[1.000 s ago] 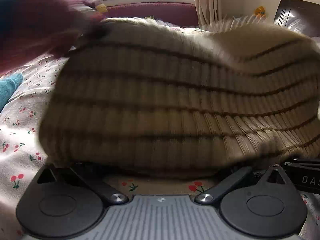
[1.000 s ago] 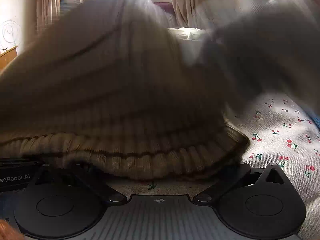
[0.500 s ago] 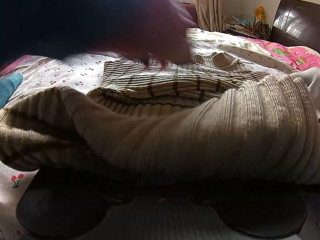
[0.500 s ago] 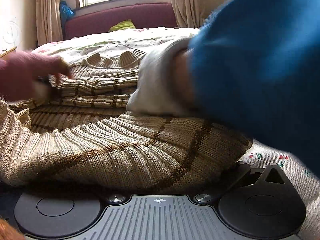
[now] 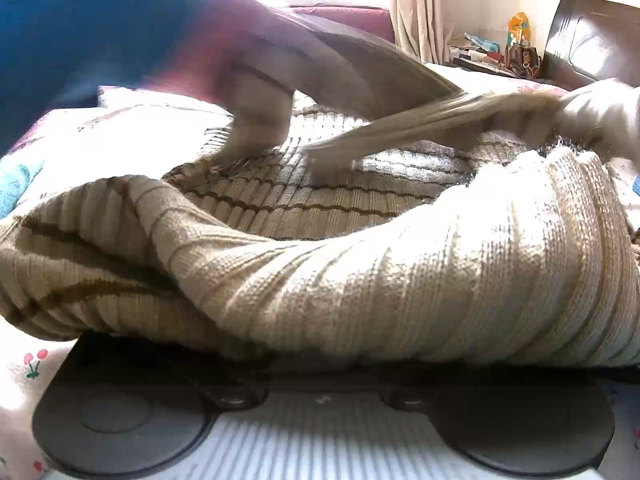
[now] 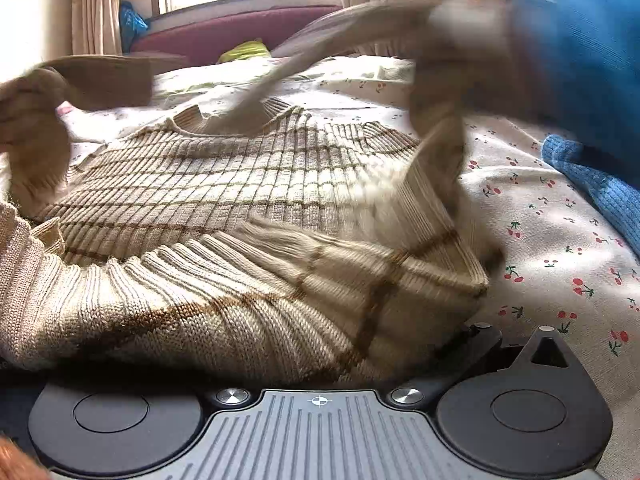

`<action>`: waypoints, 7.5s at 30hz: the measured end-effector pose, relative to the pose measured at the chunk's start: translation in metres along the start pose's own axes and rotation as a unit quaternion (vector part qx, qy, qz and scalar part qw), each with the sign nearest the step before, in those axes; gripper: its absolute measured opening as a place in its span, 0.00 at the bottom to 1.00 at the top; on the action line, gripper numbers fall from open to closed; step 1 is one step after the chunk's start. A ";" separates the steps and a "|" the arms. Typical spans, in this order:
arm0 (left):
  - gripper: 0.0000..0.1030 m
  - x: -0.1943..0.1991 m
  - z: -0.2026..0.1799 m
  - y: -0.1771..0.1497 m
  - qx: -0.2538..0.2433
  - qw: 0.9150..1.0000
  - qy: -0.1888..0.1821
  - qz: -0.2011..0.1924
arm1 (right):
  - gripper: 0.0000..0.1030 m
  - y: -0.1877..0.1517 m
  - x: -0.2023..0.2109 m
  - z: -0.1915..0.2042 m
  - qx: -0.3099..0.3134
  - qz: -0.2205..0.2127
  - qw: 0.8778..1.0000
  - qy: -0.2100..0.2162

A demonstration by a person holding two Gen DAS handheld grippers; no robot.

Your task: Fold small clothes

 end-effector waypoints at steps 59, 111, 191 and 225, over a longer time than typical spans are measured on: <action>1.00 0.114 0.025 0.019 -0.036 0.996 -0.079 0.020 | 0.66 0.068 0.026 -0.006 0.065 0.069 0.981 0.168; 1.00 0.178 0.088 0.011 -0.034 0.994 -0.098 -0.044 | 0.14 -0.018 0.198 -0.034 0.287 0.251 0.897 0.221; 1.00 0.188 0.070 -0.039 -0.126 0.986 -0.101 0.038 | 0.06 -0.057 0.191 -0.076 -0.071 0.300 0.938 0.158; 1.00 0.203 0.020 -0.008 -0.114 0.992 -0.055 0.030 | 0.26 -0.002 0.208 0.032 0.053 0.144 0.962 0.227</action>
Point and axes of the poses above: each gripper's, at about its wrist camera, not at the fingertips, and x roughly against the way its jaws point, z to its left, y to its top, the point moved 6 cm from there along -x, roughly the way its jaws point, and after that the axes turned 9 degrees about -x, right-handed, at the moved point
